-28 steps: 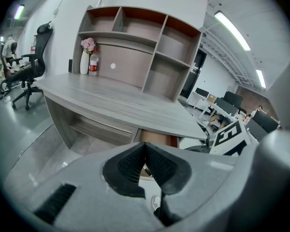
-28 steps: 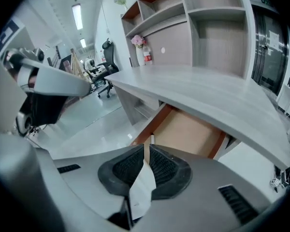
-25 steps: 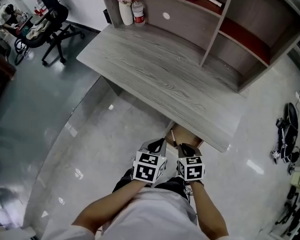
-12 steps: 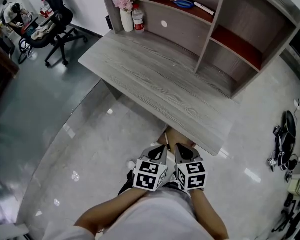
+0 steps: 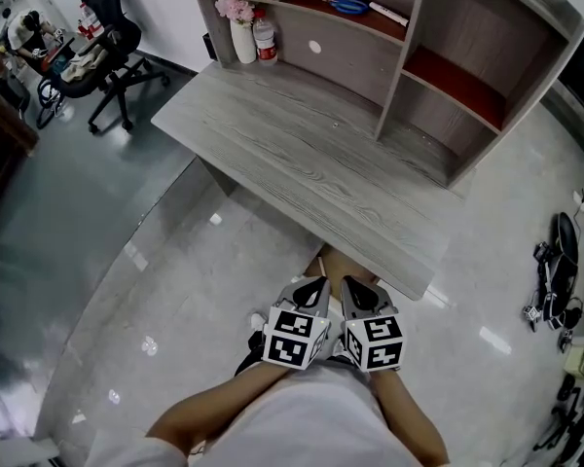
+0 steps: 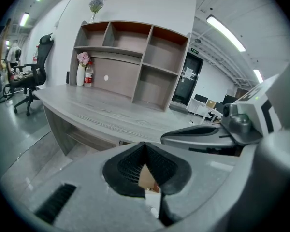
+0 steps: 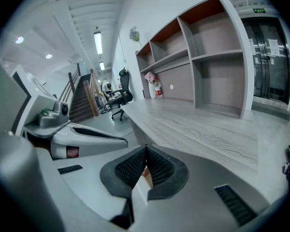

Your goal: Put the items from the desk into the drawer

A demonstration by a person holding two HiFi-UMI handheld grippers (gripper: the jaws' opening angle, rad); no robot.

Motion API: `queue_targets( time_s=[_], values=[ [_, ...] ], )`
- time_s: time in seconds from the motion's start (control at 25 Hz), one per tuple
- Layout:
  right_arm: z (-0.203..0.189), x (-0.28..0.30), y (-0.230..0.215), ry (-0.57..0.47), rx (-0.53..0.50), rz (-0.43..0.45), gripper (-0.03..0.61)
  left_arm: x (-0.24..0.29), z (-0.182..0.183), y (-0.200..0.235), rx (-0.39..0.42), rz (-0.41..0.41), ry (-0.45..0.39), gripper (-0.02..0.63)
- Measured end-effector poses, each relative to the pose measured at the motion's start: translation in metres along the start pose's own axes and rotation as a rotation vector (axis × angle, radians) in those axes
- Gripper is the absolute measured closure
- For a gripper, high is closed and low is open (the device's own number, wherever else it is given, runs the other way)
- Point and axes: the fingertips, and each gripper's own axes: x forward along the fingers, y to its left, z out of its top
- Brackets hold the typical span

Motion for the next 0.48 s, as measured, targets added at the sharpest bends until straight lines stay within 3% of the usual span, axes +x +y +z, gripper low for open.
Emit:
queue_targets(
  time_s=[0.48],
  values=[
    [-0.0027,-0.0033,0.0072,0.003,-0.016,0.017,0.577,-0.0052,-0.0036,-0.0019,0.031,-0.003,0.013,0.612]
  ],
)
